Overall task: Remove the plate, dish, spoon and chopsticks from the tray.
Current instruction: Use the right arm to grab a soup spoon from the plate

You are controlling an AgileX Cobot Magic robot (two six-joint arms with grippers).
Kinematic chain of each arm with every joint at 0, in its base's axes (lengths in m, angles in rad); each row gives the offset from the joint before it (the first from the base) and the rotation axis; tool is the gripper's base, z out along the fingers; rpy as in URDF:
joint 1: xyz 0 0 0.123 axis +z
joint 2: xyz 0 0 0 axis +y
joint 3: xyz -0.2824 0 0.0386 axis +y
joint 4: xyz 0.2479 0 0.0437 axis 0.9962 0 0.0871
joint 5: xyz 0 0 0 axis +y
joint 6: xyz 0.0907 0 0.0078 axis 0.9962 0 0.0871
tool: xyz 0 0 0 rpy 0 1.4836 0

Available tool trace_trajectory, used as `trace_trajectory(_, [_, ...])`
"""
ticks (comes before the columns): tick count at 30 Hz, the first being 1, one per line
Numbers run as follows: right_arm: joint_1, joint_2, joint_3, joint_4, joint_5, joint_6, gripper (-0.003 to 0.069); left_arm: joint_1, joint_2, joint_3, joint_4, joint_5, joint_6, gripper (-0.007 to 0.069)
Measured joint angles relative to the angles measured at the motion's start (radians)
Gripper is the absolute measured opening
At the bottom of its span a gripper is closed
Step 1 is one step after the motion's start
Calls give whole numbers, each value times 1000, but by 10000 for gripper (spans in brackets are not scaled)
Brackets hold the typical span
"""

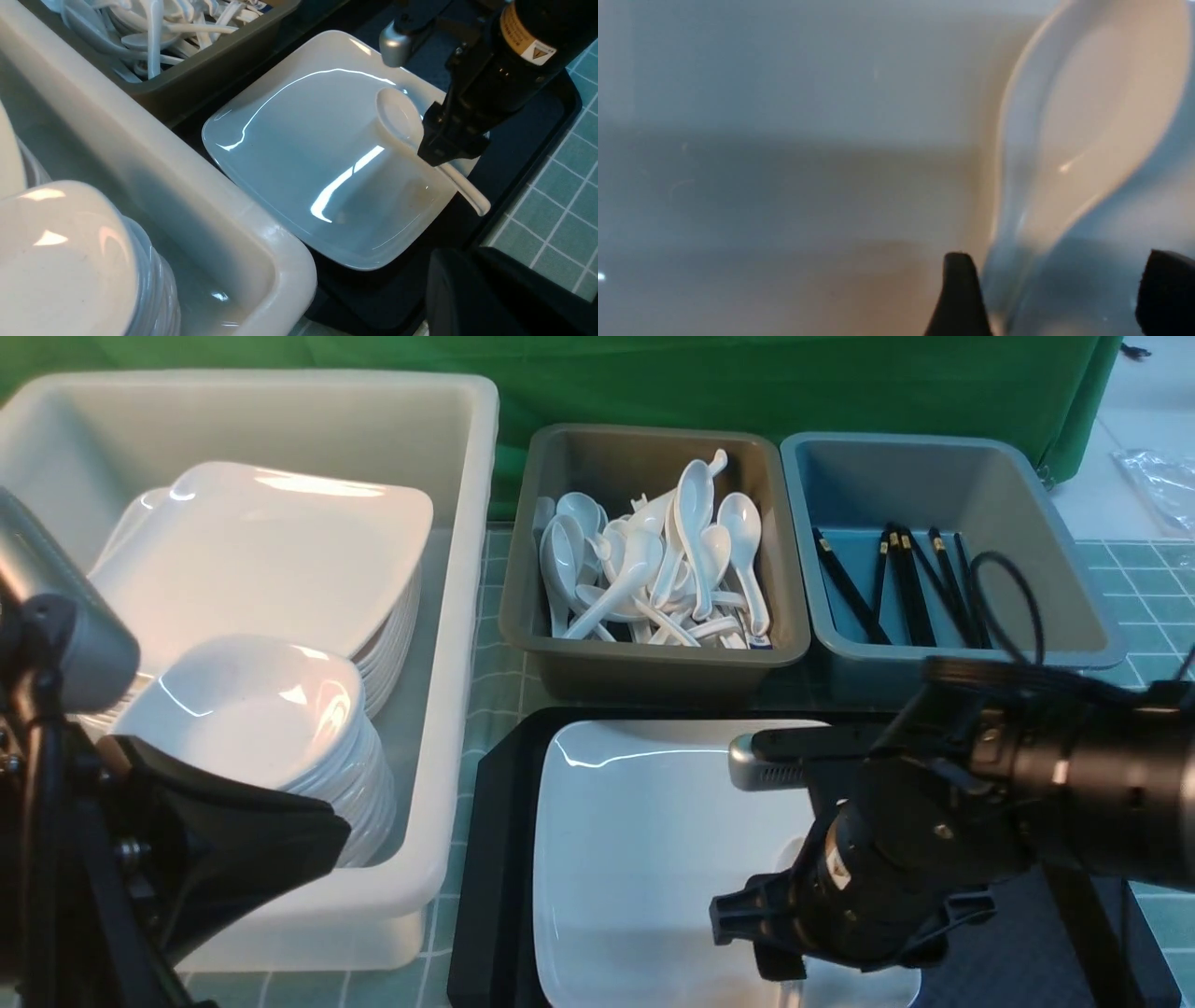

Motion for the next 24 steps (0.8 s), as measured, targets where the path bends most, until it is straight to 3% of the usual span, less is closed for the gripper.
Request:
trace_trajectory(8, [0,61,-1,15,-76,-19,394,0,0,0,-2,0,14,20])
trace_trajectory(13, [-1,64,-1,13,-91,-90,251,0,0,0,-3,0,15,20])
trace_trajectory(14, [-1,64,-2,14,-99,-119,168,0,0,0,-3,0,15,20])
trace_trajectory(15, [-1,64,-3,16,-102,-136,146,0,0,0,-3,0,16,20])
trace_trajectory(19, [-1,56,-40,25,-69,-198,102,0,0,0,-3,0,18,20])
trace_trajectory(24, [-10,-18,-187,28,-44,-276,101,0,0,0,-3,-3,31,20])
